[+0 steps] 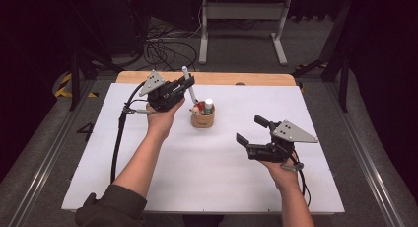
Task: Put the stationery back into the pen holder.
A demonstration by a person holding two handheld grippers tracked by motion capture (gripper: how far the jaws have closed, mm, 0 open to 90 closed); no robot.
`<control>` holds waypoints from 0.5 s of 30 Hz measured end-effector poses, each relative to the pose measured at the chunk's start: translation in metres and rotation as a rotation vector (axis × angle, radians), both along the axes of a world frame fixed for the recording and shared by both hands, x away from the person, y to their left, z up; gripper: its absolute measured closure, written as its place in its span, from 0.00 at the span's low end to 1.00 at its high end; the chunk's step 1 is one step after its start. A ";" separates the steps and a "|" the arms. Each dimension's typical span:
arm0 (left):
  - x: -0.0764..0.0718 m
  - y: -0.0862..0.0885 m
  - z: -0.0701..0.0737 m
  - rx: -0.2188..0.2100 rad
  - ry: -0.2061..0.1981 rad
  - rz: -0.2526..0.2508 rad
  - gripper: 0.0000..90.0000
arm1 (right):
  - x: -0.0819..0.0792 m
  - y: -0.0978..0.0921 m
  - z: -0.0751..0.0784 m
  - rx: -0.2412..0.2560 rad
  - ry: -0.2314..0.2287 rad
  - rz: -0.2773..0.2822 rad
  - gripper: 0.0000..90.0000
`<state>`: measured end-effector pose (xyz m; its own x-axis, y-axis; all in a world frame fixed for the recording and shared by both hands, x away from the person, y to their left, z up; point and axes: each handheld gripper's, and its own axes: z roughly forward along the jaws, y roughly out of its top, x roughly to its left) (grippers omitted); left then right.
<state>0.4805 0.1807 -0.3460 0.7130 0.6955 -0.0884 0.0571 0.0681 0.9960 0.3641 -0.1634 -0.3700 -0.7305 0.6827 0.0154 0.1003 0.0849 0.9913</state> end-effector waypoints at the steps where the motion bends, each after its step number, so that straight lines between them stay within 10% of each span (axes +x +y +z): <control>1: 0.002 0.000 -0.002 -0.005 0.000 0.001 0.87 | 0.000 0.000 0.000 -0.001 -0.001 -0.001 0.15; 15: 0.022 -0.015 -0.027 -0.010 0.056 0.003 0.87 | -0.001 -0.004 0.002 0.005 -0.003 -0.003 0.15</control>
